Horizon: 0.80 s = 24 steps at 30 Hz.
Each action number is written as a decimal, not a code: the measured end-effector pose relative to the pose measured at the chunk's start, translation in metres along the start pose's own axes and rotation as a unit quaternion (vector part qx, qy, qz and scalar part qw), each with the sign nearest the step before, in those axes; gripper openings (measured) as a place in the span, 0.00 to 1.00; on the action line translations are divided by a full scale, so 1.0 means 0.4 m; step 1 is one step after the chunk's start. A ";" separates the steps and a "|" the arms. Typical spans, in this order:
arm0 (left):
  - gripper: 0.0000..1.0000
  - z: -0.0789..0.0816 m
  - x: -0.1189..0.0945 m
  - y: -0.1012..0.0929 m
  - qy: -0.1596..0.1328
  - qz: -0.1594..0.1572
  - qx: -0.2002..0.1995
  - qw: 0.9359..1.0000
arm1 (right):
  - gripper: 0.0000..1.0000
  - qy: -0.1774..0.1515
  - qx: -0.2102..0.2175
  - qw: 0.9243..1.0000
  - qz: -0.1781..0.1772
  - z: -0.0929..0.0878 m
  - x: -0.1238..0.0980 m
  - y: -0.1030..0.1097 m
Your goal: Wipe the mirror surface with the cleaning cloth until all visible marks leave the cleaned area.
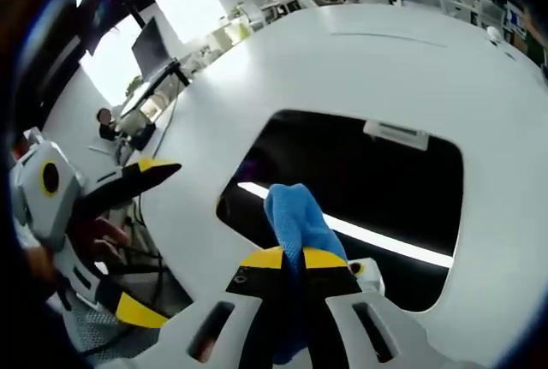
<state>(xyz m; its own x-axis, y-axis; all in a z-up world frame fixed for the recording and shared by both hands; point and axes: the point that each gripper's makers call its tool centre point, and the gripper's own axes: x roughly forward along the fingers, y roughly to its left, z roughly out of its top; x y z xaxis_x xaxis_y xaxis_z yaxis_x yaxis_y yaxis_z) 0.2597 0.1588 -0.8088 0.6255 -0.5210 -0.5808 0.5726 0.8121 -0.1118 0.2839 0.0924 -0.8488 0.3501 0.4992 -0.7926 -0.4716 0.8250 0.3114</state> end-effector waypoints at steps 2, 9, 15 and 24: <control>0.99 0.001 -0.001 0.002 -0.001 0.001 -0.001 1.000 | 0.01 0.002 -0.005 1.000 0.002 0.003 0.005 0.011; 0.99 0.000 0.001 0.005 -0.002 0.003 -0.003 1.000 | 0.01 0.006 -0.014 1.000 0.009 0.011 0.023 0.041; 1.00 -0.009 0.006 0.005 0.006 0.003 0.001 1.000 | 0.01 0.010 -0.020 1.000 0.018 0.020 0.038 0.065; 1.00 -0.012 0.008 0.009 0.007 0.005 0.000 1.000 | 0.01 0.014 -0.033 0.999 0.028 0.032 0.058 0.103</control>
<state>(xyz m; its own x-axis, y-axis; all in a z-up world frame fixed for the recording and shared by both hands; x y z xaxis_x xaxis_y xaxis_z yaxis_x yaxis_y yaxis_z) 0.2614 0.1612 -0.8150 0.6240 -0.5086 -0.5933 0.5658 0.8177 -0.1058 0.2832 0.1413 -0.8477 0.2986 0.5360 -0.7896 -0.5427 0.7760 0.3215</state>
